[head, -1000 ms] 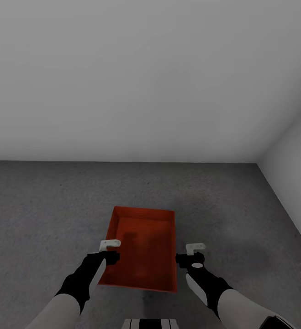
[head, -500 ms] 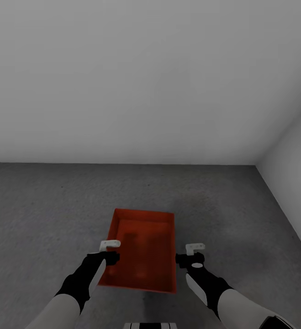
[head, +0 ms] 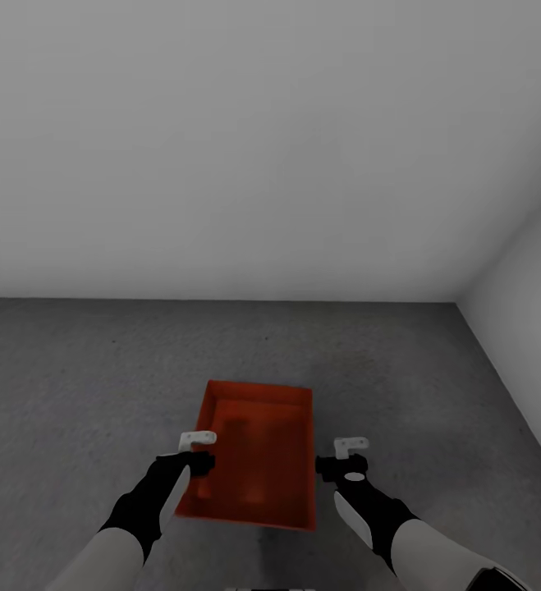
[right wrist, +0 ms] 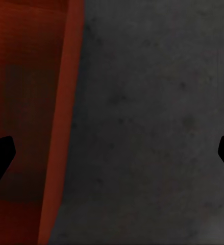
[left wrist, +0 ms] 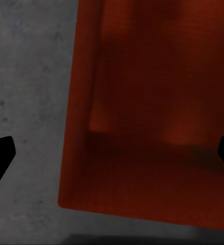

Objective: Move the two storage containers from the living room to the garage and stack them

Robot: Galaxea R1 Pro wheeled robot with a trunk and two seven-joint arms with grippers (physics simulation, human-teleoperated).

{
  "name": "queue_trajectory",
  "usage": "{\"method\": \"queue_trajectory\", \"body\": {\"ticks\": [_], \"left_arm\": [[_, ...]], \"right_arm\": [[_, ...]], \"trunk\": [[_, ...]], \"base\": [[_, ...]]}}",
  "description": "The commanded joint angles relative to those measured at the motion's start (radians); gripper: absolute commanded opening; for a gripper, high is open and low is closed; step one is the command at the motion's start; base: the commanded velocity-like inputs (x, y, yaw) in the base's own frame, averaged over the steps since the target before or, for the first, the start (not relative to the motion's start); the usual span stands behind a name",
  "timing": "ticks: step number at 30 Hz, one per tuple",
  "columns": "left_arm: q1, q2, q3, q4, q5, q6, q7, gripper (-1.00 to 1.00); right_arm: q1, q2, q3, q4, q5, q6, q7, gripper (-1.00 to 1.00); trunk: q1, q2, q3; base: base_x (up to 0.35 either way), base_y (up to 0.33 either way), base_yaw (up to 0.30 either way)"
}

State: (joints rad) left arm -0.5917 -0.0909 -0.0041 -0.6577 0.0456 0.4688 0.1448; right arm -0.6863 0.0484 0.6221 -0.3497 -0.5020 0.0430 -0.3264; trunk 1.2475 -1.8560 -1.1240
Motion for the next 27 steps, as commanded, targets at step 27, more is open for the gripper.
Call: {"method": "queue_trajectory", "body": {"ticks": [27], "left_arm": [[0.0, -0.001, 0.0, -0.006, 0.005, 0.005, 0.007, 1.0]], "right_arm": [[-0.001, 0.0, 0.008, -0.002, -0.006, 0.005, -0.008, 1.0]], "trunk": [[-0.104, 0.189, 0.127]], "base": [[0.0, 0.0, 0.0]]}}
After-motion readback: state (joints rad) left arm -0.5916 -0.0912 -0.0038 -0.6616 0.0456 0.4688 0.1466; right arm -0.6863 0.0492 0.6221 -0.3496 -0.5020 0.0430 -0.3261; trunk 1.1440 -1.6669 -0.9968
